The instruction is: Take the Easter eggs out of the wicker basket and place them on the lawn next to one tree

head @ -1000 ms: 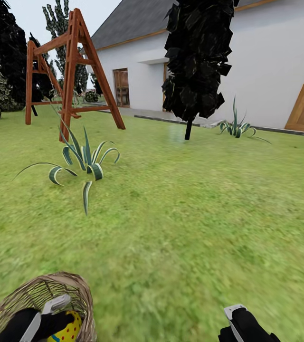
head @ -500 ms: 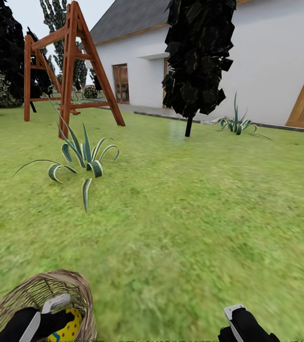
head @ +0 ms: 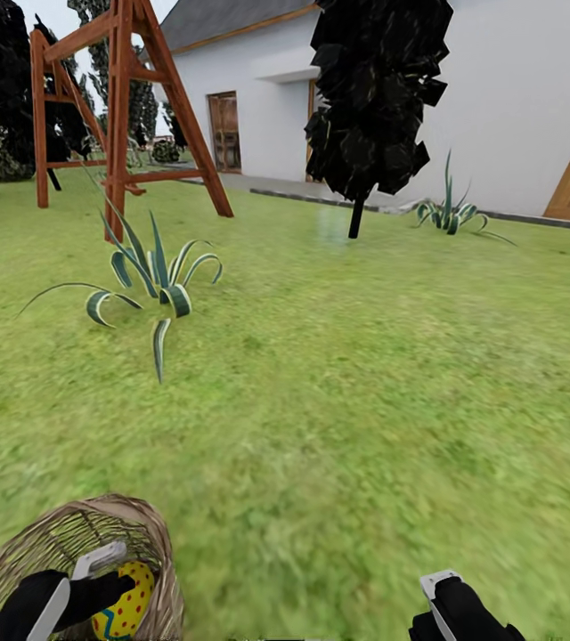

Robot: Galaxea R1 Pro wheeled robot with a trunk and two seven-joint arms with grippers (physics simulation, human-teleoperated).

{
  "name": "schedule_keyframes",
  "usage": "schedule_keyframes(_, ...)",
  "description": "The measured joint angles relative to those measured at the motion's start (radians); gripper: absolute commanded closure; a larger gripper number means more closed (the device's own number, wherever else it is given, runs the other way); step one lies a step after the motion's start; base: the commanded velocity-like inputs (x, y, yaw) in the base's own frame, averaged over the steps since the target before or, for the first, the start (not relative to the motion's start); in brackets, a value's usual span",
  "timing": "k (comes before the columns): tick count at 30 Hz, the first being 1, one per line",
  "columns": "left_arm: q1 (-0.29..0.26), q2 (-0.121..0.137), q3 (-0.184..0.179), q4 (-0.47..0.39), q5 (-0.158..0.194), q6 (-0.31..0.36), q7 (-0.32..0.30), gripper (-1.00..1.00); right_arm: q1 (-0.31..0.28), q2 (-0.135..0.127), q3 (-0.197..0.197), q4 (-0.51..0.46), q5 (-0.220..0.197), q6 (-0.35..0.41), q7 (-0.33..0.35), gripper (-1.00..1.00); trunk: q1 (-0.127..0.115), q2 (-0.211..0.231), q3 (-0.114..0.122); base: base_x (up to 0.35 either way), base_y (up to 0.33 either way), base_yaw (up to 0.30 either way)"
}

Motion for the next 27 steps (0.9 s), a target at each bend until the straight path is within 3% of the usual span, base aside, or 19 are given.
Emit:
schedule_keyframes(10, 0.000, -0.002, 0.005, -0.001, 0.000, 0.000, 0.000, -1.00, 0.000, 0.000, 0.000, 0.000, 0.000, 0.000, 0.000, -1.00, 0.004, -0.002, -0.039, 0.000, 0.000, 0.000)
schedule_keyframes(27, 0.000, -0.008, 0.006, -0.001, 0.000, 0.000, 0.000, -1.00, 0.000, 0.001, 0.001, 0.000, 0.000, 0.000, 0.000, -1.00, 0.004, -0.002, -0.039, 0.000, 0.000, 0.000)
